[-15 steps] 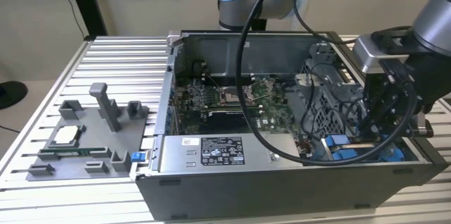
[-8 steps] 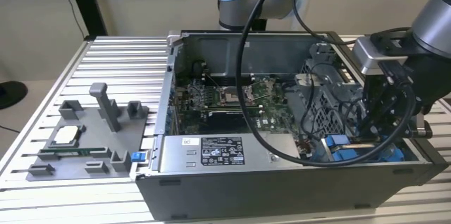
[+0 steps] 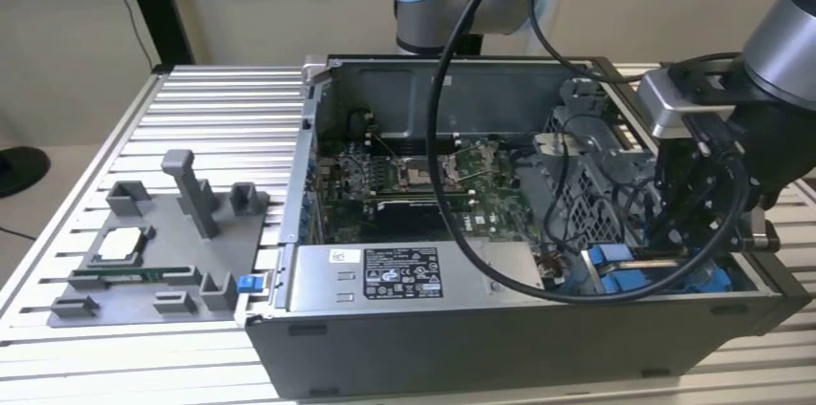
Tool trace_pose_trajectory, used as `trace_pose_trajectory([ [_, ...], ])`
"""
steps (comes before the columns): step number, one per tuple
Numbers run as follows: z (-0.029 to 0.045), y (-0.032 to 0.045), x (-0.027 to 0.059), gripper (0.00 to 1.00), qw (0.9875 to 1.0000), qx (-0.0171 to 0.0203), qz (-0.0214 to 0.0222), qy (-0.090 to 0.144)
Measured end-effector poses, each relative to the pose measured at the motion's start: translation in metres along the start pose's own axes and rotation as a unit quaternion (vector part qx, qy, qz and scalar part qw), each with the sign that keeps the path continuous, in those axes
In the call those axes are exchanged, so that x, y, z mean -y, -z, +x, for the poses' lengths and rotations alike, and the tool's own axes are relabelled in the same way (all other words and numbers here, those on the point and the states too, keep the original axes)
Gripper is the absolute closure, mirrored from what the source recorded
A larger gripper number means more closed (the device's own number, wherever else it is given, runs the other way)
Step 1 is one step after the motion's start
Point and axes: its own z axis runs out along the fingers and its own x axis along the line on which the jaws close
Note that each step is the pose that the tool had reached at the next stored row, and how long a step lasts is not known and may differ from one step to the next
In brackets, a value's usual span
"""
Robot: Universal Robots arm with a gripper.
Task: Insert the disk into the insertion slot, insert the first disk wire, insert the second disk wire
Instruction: 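Insert the second disk wire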
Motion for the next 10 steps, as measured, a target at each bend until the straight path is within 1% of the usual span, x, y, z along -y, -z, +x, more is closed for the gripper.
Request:
trace_pose_trajectory([
  [10,0.0002,-0.0024,0.0000,1.00,1.0000,0.0000,0.0013,0.000],
])
